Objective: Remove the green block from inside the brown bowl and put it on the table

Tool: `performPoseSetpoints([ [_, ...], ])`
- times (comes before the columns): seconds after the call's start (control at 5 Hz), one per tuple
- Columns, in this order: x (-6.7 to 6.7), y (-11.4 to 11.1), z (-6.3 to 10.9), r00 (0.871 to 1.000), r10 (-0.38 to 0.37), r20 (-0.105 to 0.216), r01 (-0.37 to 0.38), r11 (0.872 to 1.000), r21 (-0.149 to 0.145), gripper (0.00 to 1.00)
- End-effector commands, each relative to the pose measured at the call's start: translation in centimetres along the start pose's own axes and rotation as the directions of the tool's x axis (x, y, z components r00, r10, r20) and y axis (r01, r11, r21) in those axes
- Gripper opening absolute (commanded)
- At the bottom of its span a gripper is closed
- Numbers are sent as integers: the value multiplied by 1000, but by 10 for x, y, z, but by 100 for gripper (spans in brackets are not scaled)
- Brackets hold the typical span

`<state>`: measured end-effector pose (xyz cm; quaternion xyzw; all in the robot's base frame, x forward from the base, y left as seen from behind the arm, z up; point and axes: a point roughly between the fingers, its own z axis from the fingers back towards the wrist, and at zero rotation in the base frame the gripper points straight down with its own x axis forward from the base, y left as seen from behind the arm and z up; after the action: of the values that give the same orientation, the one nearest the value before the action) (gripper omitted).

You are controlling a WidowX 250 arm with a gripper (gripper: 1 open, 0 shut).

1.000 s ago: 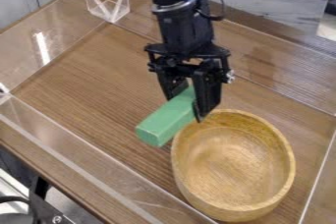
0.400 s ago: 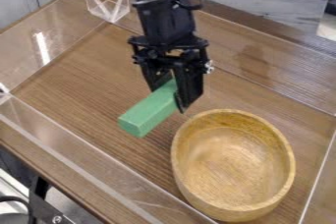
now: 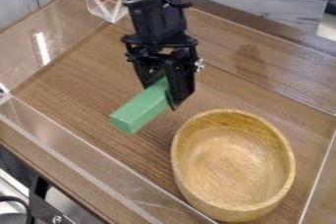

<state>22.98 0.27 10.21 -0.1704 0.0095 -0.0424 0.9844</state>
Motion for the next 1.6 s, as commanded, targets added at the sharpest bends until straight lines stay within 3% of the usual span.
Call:
performPoseSetpoints([
  [0.0,4,4,9,999,-22,44,21,999,24,0],
  [1.4,10,29,-6,997,-33,68,28,997,67,0],
])
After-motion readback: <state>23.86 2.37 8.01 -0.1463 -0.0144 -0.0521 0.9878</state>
